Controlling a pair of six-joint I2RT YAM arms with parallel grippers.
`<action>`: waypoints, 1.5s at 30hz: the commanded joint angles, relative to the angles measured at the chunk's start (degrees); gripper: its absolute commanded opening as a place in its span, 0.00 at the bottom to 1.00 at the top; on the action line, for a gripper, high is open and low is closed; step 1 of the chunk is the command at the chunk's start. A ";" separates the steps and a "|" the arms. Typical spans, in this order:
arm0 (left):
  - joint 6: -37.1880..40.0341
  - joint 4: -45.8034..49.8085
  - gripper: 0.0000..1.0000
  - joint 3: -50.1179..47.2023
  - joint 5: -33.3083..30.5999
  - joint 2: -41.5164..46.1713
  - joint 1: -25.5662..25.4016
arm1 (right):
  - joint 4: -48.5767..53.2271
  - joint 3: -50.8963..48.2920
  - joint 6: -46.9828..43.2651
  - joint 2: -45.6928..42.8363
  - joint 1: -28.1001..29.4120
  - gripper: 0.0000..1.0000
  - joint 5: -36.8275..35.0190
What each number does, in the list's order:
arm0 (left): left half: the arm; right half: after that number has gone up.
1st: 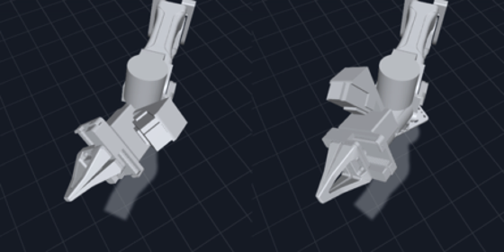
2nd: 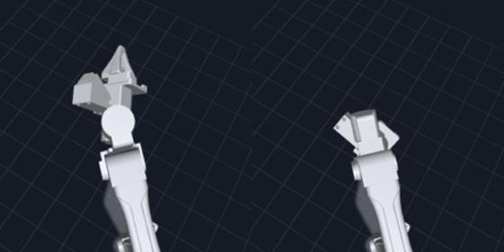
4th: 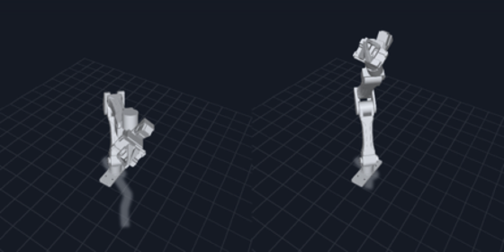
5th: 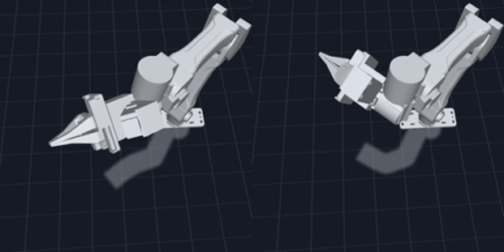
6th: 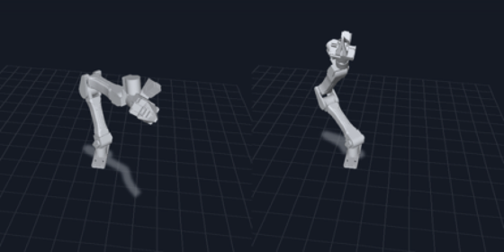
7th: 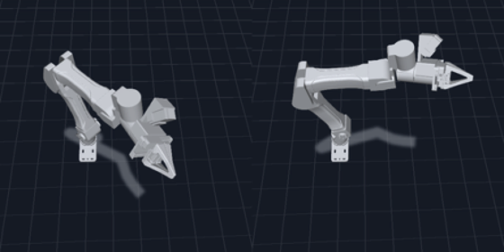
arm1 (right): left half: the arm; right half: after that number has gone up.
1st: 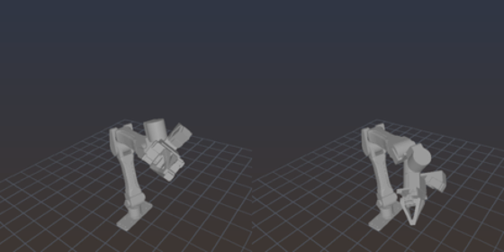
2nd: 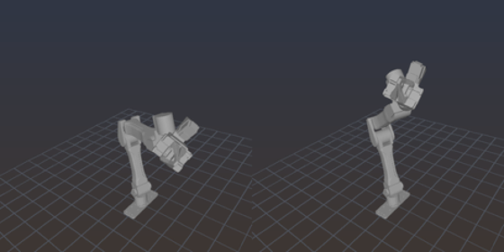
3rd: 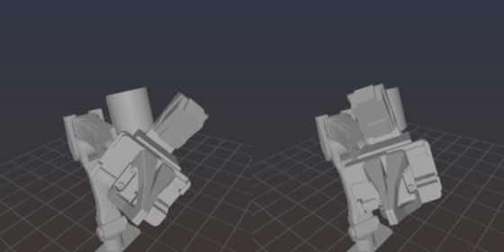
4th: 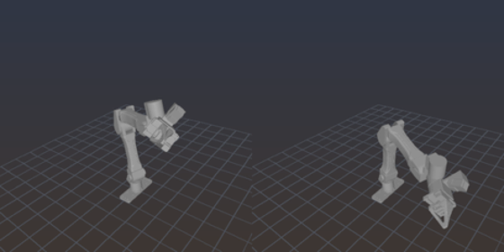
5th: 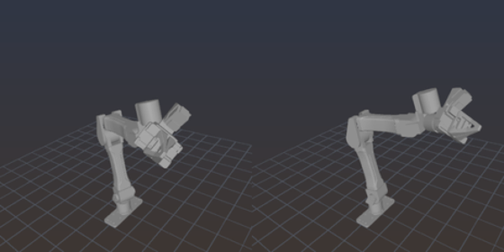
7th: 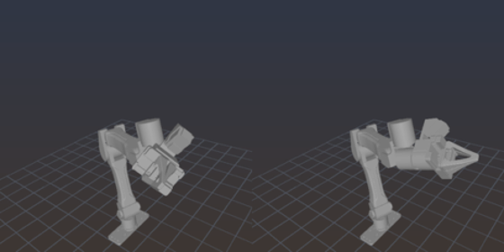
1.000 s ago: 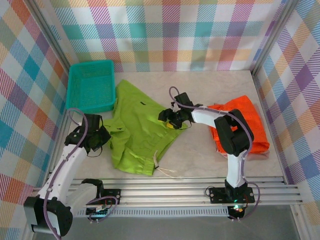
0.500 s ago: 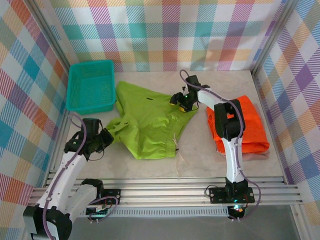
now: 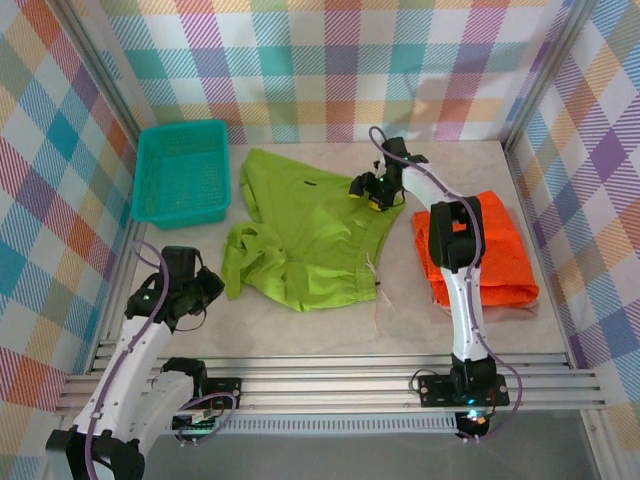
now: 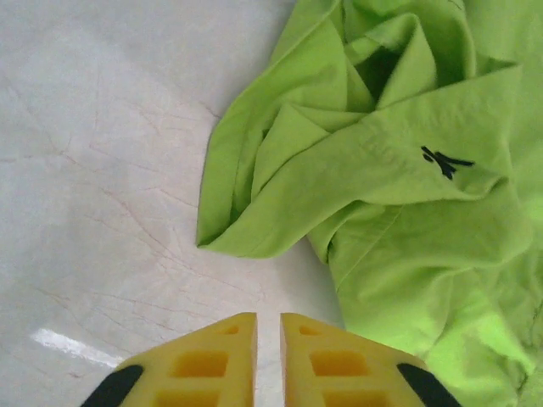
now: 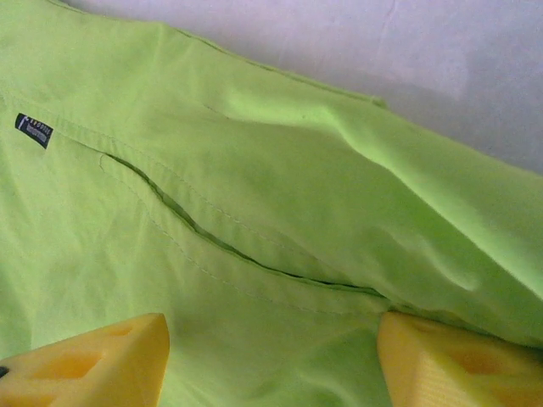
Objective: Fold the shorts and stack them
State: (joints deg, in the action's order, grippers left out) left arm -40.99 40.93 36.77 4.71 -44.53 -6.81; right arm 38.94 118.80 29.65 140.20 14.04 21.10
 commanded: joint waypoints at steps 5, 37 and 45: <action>1.03 -12.24 0.40 -0.05 13.60 -5.34 -1.02 | -6.15 -9.76 -1.53 -9.37 0.27 0.68 5.74; -0.24 -21.19 0.59 -2.91 0.40 -28.65 -5.67 | -25.68 -77.01 14.11 -57.14 18.68 0.64 -10.38; -0.19 -22.44 0.58 -3.89 0.79 -29.81 -5.67 | -25.45 -78.34 16.80 -58.44 20.82 0.60 -9.59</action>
State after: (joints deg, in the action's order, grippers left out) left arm -42.17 19.38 33.76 6.07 -73.84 -11.92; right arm 14.22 41.56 44.62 83.42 34.04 11.33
